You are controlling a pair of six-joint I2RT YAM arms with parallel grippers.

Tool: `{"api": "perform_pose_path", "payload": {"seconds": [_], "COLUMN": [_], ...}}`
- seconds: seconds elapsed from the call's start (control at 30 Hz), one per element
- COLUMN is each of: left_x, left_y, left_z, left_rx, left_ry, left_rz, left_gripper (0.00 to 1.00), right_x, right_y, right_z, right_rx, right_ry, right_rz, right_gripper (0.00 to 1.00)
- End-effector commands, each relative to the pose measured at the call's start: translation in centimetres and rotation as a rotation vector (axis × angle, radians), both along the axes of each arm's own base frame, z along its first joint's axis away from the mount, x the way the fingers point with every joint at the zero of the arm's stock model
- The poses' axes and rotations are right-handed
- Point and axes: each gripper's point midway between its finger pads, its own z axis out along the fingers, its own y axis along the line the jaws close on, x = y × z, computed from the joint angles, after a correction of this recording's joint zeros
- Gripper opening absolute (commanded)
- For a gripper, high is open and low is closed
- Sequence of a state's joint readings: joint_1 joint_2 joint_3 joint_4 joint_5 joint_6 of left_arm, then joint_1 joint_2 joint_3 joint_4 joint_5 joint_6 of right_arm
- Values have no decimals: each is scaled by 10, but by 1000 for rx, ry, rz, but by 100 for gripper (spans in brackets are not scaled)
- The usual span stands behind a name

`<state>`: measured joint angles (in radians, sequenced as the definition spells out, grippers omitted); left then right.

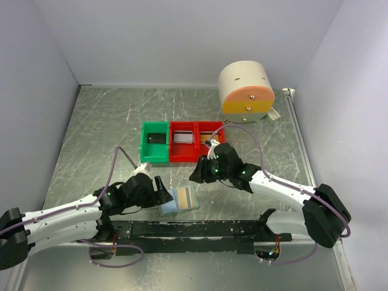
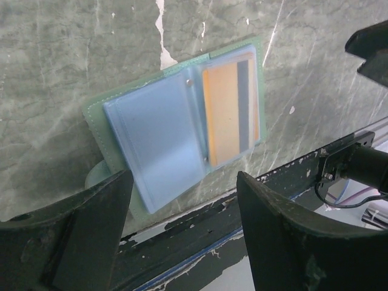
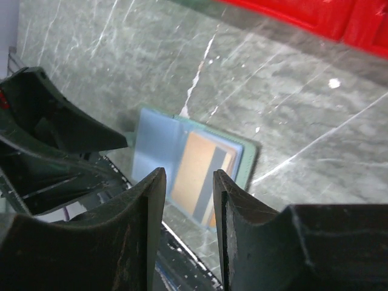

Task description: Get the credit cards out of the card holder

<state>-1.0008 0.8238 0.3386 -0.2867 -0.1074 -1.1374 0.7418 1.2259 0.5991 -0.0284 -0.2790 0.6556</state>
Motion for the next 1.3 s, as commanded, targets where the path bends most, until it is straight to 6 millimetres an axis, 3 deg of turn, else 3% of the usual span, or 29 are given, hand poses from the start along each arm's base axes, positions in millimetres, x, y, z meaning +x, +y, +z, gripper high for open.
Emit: {"api": "perform_pose_path", "payload": {"seconds": [0.0, 0.17, 0.37, 0.6, 1.0, 1.27], "left_x": [-1, -1, -2, -2, -2, -3], "left_y": [-6, 3, 4, 4, 10, 16], "left_z": [-1, -11, -15, -19, -18, -20], "left_rx": [-37, -3, 11, 33, 69, 103], "left_ry": [-2, 14, 21, 27, 23, 28], "left_rz": [10, 48, 44, 41, 45, 50], "left_gripper": [79, 76, 71, 55, 47, 40], "right_x": [-18, -44, -58, -58, -64, -62], "right_y": [5, 12, 22, 20, 25, 24], "right_z": [1, -7, -21, -41, -60, -60], "right_rx": [25, 51, 35, -43, -60, -77], "right_ry": [36, 80, 129, 155, 198, 188], "right_rz": [-1, 54, 102, 85, 100, 87], "right_gripper": [38, 38, 38, 38, 37, 35]}}
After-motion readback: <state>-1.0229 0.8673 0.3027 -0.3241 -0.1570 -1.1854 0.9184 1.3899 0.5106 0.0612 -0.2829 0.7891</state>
